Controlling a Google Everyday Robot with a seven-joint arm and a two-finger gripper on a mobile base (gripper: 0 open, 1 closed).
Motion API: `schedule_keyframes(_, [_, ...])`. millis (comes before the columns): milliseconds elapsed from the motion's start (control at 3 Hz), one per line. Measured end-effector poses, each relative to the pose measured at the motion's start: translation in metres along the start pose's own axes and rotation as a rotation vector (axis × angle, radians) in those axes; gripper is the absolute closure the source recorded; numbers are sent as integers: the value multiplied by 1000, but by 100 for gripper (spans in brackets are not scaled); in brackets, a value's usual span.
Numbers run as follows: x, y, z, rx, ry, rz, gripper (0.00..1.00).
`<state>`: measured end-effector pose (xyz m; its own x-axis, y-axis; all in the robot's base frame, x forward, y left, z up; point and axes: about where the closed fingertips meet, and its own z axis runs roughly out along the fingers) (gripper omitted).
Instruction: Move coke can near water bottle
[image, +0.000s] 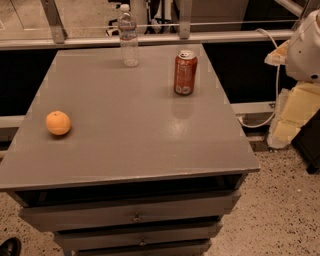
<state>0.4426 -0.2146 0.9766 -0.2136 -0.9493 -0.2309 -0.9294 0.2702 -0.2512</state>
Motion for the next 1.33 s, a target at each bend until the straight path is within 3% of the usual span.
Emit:
schedule_keyframes(667, [0,-2,1,12,-32,4,0])
schedule_keyframes(1000, [-2,-17,24,35,-172,43,0])
schedule_keyframes(1333, [-30,-64,57,77,-394,90,0])
